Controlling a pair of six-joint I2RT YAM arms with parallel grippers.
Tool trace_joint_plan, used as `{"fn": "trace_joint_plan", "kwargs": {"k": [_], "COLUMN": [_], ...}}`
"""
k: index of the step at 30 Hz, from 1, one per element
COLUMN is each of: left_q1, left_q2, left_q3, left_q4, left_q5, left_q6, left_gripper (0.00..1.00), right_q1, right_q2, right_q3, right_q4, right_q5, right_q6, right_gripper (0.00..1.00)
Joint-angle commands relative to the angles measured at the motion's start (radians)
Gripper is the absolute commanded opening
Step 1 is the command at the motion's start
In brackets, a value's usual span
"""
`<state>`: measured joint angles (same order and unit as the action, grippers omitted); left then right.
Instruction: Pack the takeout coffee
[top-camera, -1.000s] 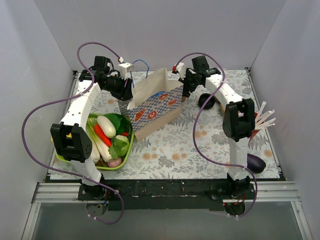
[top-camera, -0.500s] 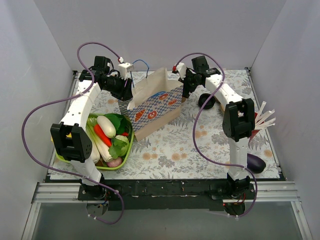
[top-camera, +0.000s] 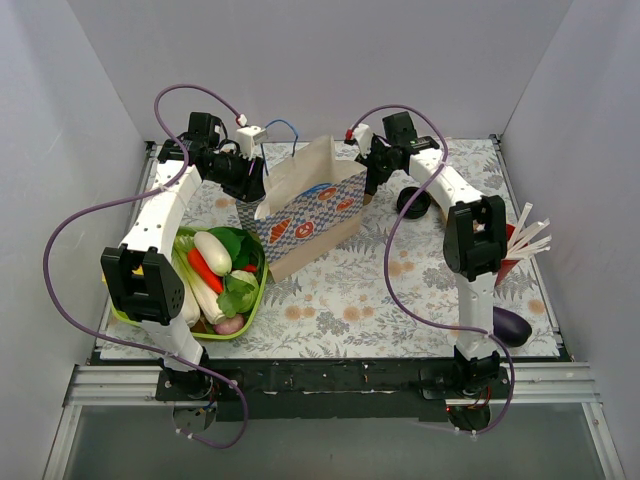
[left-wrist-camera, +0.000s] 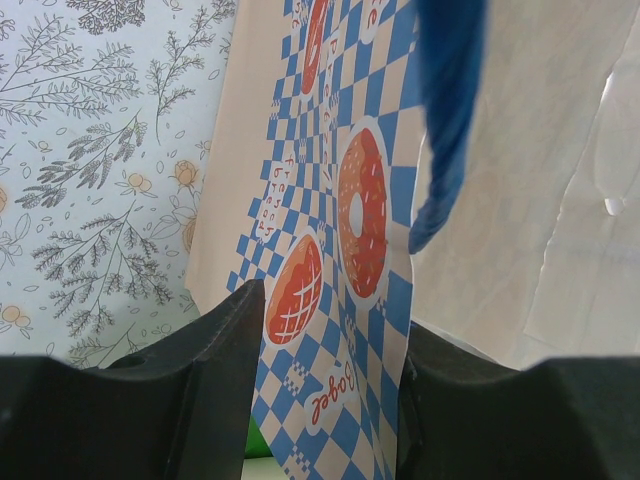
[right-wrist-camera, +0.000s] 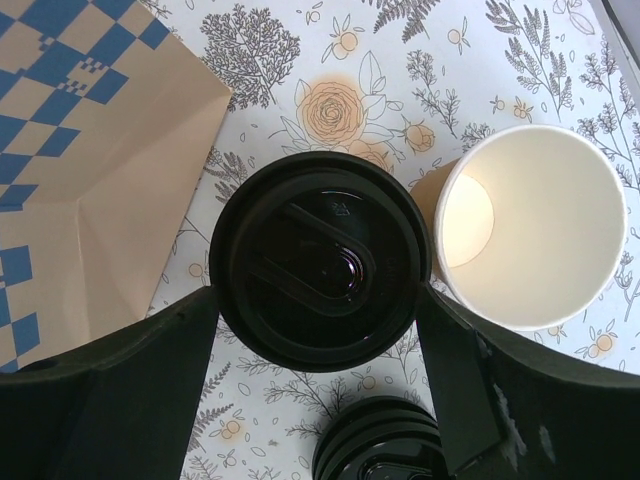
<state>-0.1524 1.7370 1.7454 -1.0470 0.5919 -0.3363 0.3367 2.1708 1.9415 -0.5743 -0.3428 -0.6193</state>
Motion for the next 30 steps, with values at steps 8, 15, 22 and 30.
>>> {"fn": "trace_joint_plan", "kwargs": {"k": [8,15,22,30], "left_q1": [0.001,0.001,0.002,0.001], "left_q2": [-0.016,-0.014,-0.017,-0.042], "left_q3": [0.02,0.008,0.009,-0.038], "left_q4": [-0.016,-0.008,-0.005,0.028], "left_q5": [0.008,0.025,0.045,0.091], "left_q6": [0.011,0.013,0.017,0.005], "left_gripper": [0.41,0.41,0.41,0.41], "right_q1": [0.001,0.001,-0.007,-0.041], "right_q2": [0.018,-0.037,-0.112,-0.296], "right_q3": [0.033,-0.006,-0.019,-0.208], "right_q4": [-0.019,-0.036,-0.122,-0.205], "right_q5": [-0.039,-0.024,0.033,0.056], "right_q6": [0.016,0.004,-0.01,-0.019], "right_gripper": [0.72,0.62,0.59,0.57]}}
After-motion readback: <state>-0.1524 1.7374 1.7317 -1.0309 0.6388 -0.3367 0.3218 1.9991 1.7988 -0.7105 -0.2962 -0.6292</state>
